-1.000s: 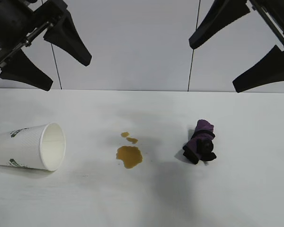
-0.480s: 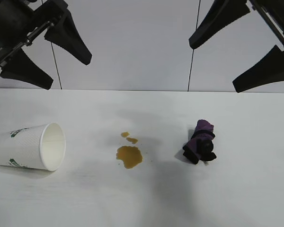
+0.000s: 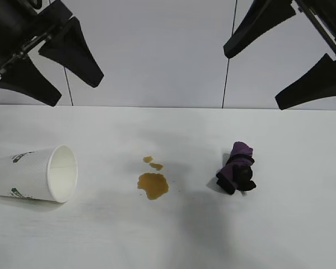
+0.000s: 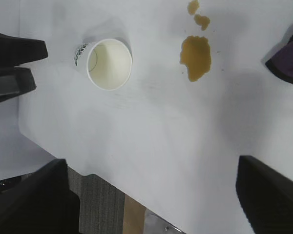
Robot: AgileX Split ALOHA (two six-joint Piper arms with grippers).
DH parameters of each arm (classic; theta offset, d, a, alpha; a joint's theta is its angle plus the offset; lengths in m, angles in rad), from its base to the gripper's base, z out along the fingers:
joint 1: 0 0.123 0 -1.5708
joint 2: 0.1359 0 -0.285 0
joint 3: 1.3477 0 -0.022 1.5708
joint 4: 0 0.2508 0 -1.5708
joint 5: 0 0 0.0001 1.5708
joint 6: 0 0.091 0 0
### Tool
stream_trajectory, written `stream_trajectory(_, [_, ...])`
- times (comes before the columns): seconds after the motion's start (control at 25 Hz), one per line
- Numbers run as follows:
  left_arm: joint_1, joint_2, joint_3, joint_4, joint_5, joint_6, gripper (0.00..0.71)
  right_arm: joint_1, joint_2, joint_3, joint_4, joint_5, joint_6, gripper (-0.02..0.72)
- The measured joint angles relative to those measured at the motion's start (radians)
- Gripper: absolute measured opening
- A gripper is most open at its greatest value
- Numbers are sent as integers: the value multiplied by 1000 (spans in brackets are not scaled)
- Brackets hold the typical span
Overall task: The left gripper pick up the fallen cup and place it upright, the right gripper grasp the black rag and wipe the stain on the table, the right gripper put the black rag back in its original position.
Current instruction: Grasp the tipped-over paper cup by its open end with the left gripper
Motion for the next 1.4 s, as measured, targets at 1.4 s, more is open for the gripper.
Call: stream_trajectory(1.4, [-281, 168, -165, 799, 26, 382, 662, 0, 0, 0, -1, 1, 0, 643])
